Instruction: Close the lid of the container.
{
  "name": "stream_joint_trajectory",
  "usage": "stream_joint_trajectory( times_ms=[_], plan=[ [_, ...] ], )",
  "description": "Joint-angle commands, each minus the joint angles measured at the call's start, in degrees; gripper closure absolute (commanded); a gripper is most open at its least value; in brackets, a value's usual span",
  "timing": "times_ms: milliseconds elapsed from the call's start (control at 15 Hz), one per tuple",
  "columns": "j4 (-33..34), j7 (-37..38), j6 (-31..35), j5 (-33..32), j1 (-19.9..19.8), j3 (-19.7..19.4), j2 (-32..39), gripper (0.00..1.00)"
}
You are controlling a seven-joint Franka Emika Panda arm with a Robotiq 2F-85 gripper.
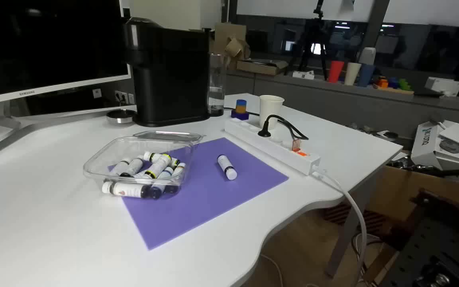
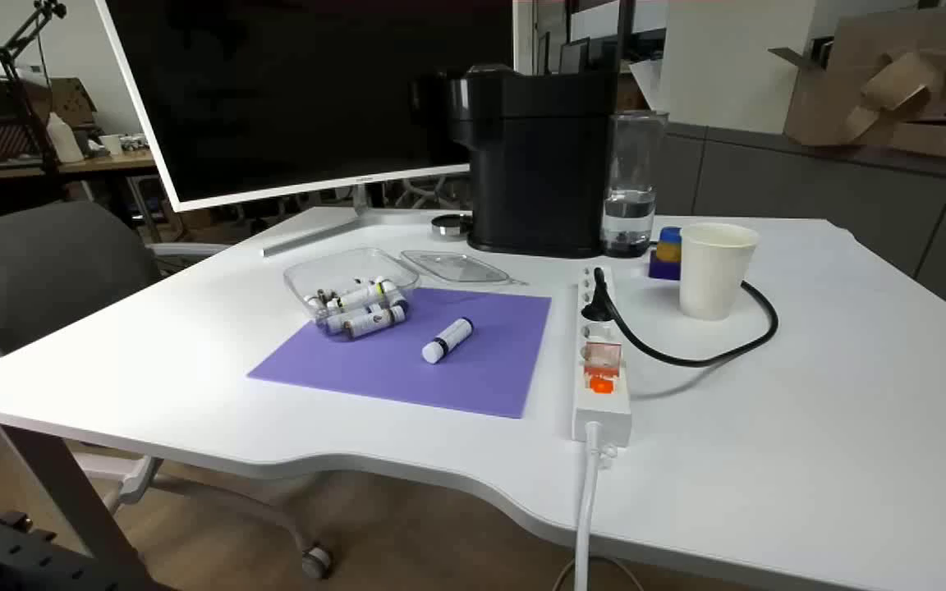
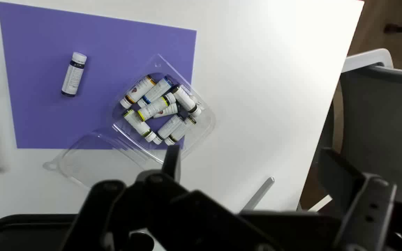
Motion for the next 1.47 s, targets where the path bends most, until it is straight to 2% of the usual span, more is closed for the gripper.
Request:
stream_joint_trajectory(
  times_ms=[0,667,1067,1400],
  plan=[
    [0.1,-0.3,-0.2,0.3,-1.0,0.9,0.1,0.00],
    [-0.4,-0.5,0.9,0.3,-1.2,0.9,0.3,0.00],
    [-2.8,-0.4,5.2,0.3,-6.7,-2.8,3.2,0.00],
    [-2.3,-0.6,12.6,1.2,-12.1,-7.2,10.9,0.00]
  ],
)
